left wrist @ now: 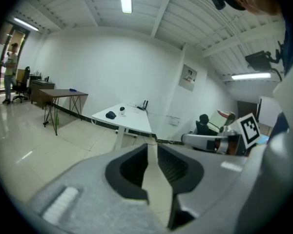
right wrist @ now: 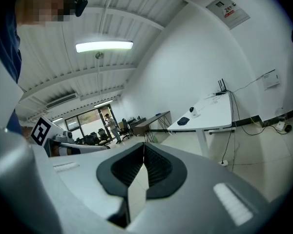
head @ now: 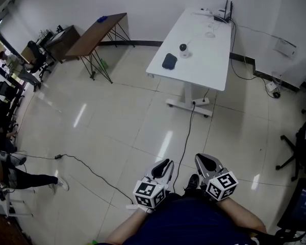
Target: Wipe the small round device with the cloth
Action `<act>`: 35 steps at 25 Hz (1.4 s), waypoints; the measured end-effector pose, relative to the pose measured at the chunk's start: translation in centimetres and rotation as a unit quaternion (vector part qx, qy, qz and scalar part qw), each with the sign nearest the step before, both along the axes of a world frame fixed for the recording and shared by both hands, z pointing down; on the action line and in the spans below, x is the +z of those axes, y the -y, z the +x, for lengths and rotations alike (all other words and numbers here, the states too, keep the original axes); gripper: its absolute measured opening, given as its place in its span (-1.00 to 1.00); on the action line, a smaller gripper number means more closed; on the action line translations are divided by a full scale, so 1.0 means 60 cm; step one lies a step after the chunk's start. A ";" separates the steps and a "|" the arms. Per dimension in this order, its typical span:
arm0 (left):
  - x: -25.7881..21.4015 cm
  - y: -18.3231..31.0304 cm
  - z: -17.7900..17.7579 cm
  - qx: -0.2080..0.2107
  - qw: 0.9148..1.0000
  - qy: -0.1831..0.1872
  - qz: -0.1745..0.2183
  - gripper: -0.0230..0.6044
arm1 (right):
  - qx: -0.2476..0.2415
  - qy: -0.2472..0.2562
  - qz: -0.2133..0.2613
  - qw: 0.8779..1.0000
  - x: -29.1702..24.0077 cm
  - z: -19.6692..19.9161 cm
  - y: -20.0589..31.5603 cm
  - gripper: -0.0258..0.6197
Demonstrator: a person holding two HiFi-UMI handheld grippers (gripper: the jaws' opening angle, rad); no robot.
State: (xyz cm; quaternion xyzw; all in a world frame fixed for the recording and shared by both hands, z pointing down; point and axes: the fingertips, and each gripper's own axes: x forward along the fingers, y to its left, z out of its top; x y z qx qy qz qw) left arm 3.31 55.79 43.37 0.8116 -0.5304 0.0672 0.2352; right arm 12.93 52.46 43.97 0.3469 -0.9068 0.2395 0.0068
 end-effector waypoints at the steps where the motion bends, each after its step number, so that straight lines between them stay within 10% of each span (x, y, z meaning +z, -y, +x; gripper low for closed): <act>1: -0.007 0.013 0.004 -0.002 1.000 0.005 0.001 -0.73 | 0.001 0.002 0.000 1.000 -0.001 0.003 0.014 -0.88; 18: 0.026 0.169 -0.020 0.021 1.000 -0.008 -0.008 -0.73 | 0.036 -0.019 0.005 0.999 0.009 -0.008 0.180 -0.88; 35: 0.026 0.387 -0.185 0.107 0.994 -0.012 0.020 -0.73 | 0.143 -0.096 -0.011 0.985 0.005 -0.148 0.371 -0.88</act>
